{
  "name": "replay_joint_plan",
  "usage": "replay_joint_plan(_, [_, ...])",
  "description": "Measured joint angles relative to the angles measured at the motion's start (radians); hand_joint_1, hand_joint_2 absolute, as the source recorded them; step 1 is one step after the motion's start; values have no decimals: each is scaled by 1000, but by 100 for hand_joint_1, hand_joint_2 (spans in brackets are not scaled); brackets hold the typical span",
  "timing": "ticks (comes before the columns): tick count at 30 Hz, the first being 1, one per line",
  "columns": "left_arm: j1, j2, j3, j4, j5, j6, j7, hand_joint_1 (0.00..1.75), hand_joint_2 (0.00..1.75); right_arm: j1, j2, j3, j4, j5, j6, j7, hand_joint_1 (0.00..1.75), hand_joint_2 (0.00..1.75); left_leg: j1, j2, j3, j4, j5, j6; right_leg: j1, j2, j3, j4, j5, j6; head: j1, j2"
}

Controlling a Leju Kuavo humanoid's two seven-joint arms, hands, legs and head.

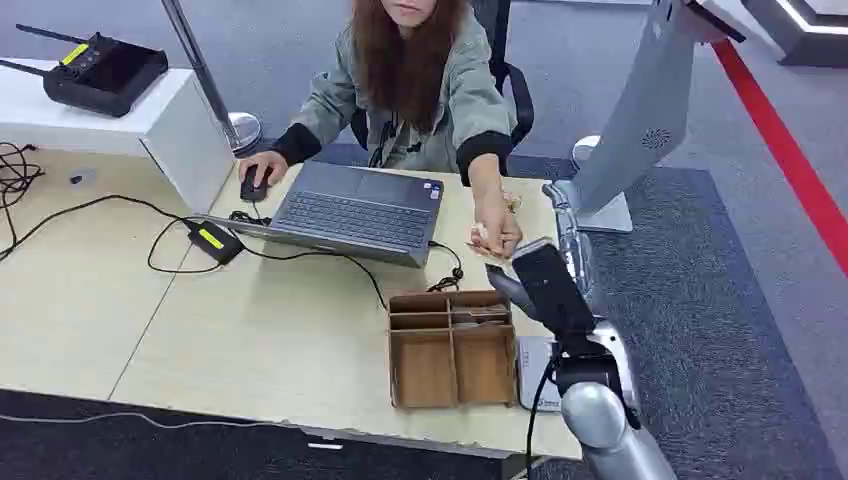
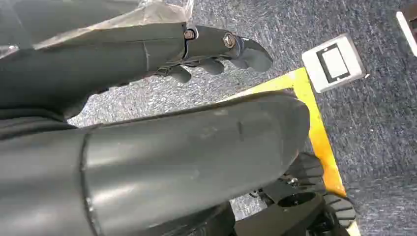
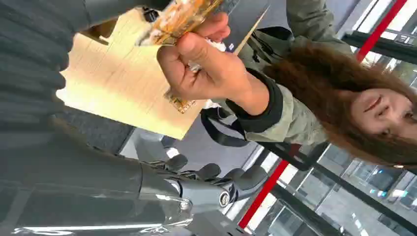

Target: Pass the card to the sensor for recognition and then transmit it.

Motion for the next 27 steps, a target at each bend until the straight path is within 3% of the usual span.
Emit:
replay_joint_plan(4, [0, 0, 0, 0, 0, 0, -1, 0, 0, -2, 0, 2, 13, -1, -3, 0, 44, 175, 0, 0, 0, 0, 0, 0, 0, 0, 0, 0, 0, 0, 0, 0])
replay_joint_plan(5, [0, 0, 0, 0, 0, 0, -1, 0, 0, -3, 1, 2, 21, -2, -6, 0, 63, 175, 0, 0, 0, 0, 0, 0, 0, 0, 0, 0, 0, 0, 0, 0])
replay_joint_plan(6, [0, 0, 0, 0, 0, -3, -2, 0, 0, -4, 2, 3, 32, -4, -9, 0, 150, 175, 0, 0, 0, 0, 0, 0, 0, 0, 0, 0, 0, 0, 0, 0])
replay_joint_plan(7, [0, 0, 0, 0, 0, -3, -2, 0, 0, -3, 1, 4, 49, -6, -9, 0, 168, 175, 0, 0, 0, 0, 0, 0, 0, 0, 0, 0, 0, 0, 0, 0])
replay_joint_plan(9, [0, 0, 0, 0, 0, -3, -4, 0, 0, -3, 1, 6, 57, -5, -8, 7, 175, 175, 0, 0, 0, 0, 0, 0, 0, 0, 0, 0, 0, 0, 0, 0])
replay_joint_plan(27, [1, -1, 1, 0, 1, 4, -5, 0, 0, 12, -9, 10, 71, -21, -20, 12, 175, 175, 0, 0, 0, 0, 0, 0, 0, 0, 0, 0, 0, 0, 0, 0])
